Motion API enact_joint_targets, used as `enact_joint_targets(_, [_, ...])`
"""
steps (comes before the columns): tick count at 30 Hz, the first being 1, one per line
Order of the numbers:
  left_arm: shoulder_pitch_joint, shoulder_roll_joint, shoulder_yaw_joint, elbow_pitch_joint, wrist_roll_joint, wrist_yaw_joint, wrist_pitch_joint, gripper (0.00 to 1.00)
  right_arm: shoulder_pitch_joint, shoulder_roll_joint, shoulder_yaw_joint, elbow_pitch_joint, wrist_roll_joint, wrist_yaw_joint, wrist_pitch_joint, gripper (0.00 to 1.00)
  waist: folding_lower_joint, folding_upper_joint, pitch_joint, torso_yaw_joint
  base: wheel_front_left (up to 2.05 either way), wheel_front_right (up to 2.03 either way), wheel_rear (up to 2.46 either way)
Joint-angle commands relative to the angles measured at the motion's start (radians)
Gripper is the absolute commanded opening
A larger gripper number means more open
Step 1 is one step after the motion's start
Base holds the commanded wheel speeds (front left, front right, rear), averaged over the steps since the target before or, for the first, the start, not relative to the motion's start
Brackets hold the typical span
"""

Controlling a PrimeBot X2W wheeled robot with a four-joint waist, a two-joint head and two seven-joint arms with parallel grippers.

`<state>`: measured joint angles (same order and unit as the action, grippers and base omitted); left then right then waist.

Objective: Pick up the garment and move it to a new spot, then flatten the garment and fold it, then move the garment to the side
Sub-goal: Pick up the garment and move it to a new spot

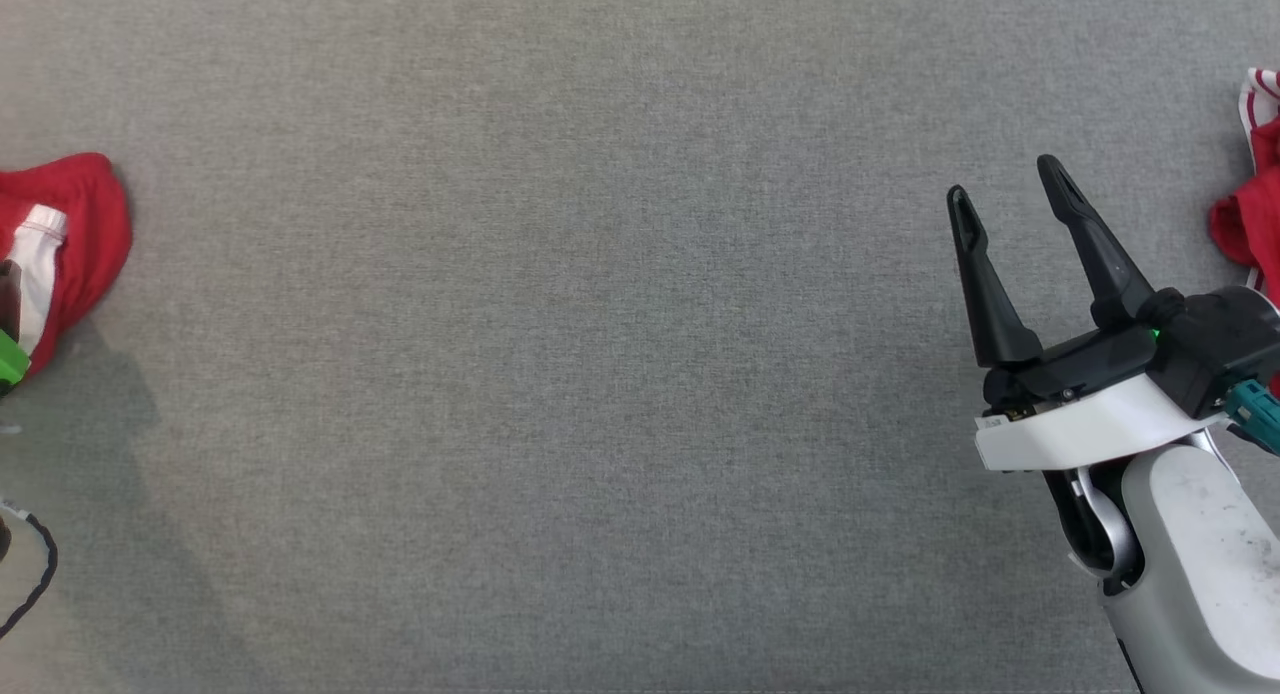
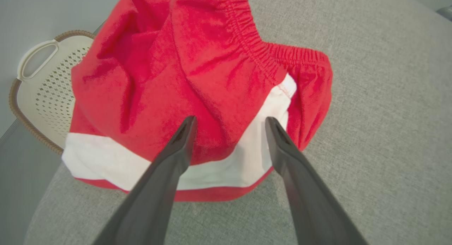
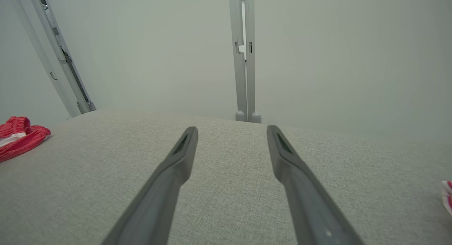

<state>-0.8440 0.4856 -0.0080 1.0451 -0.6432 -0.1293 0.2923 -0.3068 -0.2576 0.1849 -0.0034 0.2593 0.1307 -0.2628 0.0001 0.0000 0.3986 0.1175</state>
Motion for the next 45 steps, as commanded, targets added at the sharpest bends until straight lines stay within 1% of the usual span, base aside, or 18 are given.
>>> enact_joint_targets(1, [-0.020,0.007,-0.005,0.026,-0.010,-0.002,-0.010,1.00,-0.016,-0.003,-0.003,-0.007,-0.002,0.000,-0.002,1.00,-0.0001,0.0000,0.047,-0.040,0.00,0.00,0.00])
enact_joint_targets(6, [-0.042,0.008,-0.026,0.099,-0.007,-0.002,-0.023,1.00,-0.019,-0.003,-0.009,-0.007,-0.008,0.000,-0.002,1.00,-0.0001,0.0000,0.056,-0.040,0.00,0.00,0.00])
enact_joint_targets(7, [-0.047,0.006,-0.031,0.108,-0.012,-0.002,-0.027,0.78,-0.018,-0.003,-0.011,-0.005,-0.009,0.000,-0.002,1.00,-0.0001,0.0000,0.054,-0.039,0.00,0.00,0.00])
enact_joint_targets(9, [-0.052,0.006,-0.043,0.110,-0.016,-0.002,-0.042,0.11,-0.013,0.000,-0.013,0.001,-0.009,0.000,-0.002,1.00,-0.0001,0.0000,0.044,-0.034,0.00,0.00,0.00])
enact_joint_targets(10, [-0.055,0.010,-0.047,0.110,-0.017,-0.002,-0.050,0.00,-0.010,0.001,-0.013,0.005,-0.009,0.000,-0.002,1.00,-0.0001,0.0000,0.038,-0.033,0.00,0.00,0.00])
enact_joint_targets(12, [-0.056,0.008,-0.064,0.108,-0.018,-0.002,-0.057,0.00,-0.004,0.004,-0.010,0.010,-0.009,0.000,-0.002,1.00,-0.0001,0.0000,0.022,-0.028,0.00,0.00,0.00])
enact_joint_targets(18, [-0.064,0.044,-0.132,0.068,-0.016,-0.002,-0.099,0.00,0.017,0.013,-0.004,0.029,0.003,0.000,-0.002,1.00,-0.0001,0.0000,-0.043,-0.016,0.00,0.00,0.00])
enact_joint_targets(24, [-0.069,0.078,-0.236,-0.020,-0.025,-0.001,-0.140,0.00,0.049,0.033,-0.004,0.056,0.014,0.000,-0.002,1.00,-0.0001,0.0000,-0.135,-0.011,0.00,0.00,0.00])
enact_joint_targets(27, [-0.068,0.108,-0.300,-0.063,-0.006,-0.001,-0.154,0.00,0.066,0.046,-0.002,0.071,0.021,0.000,-0.002,1.00,-0.0001,0.0000,-0.189,-0.020,0.00,0.00,0.00])
enact_joint_targets(30, [-0.084,0.109,-0.348,-0.125,-0.017,-0.001,-0.161,0.00,0.087,0.058,-0.010,0.077,0.028,0.000,-0.002,1.00,-0.0001,0.0000,-0.227,-0.028,0.00,0.00,0.00])
enact_joint_targets(34, [-0.079,0.095,-0.425,-0.231,0.008,-0.001,-0.169,0.00,0.114,0.070,-0.020,0.081,0.034,0.000,-0.002,1.00,-0.0001,0.0000,-0.272,-0.044,0.00,0.00,0.00])
enact_joint_targets(38, [-0.056,0.053,-0.478,-0.356,0.022,0.000,-0.165,0.00,0.132,0.074,-0.032,0.079,0.035,0.000,-0.002,1.00,-0.0001,0.0000,-0.296,-0.067,0.00,0.00,0.00])
enact_joint_targets(41, [-0.017,0.005,-0.505,-0.465,0.020,0.017,-0.154,0.00,0.138,0.077,-0.033,0.075,0.033,0.000,-0.002,1.00,-0.0001,0.0000,-0.302,-0.093,0.00,0.00,0.00])
enact_joint_targets(45, [0.063,-0.073,-0.539,-0.607,-0.002,0.051,-0.148,0.00,0.139,0.081,-0.040,0.072,0.034,0.000,-0.002,1.00,-0.0001,0.0000,-0.300,-0.133,0.00,0.00,0.00])
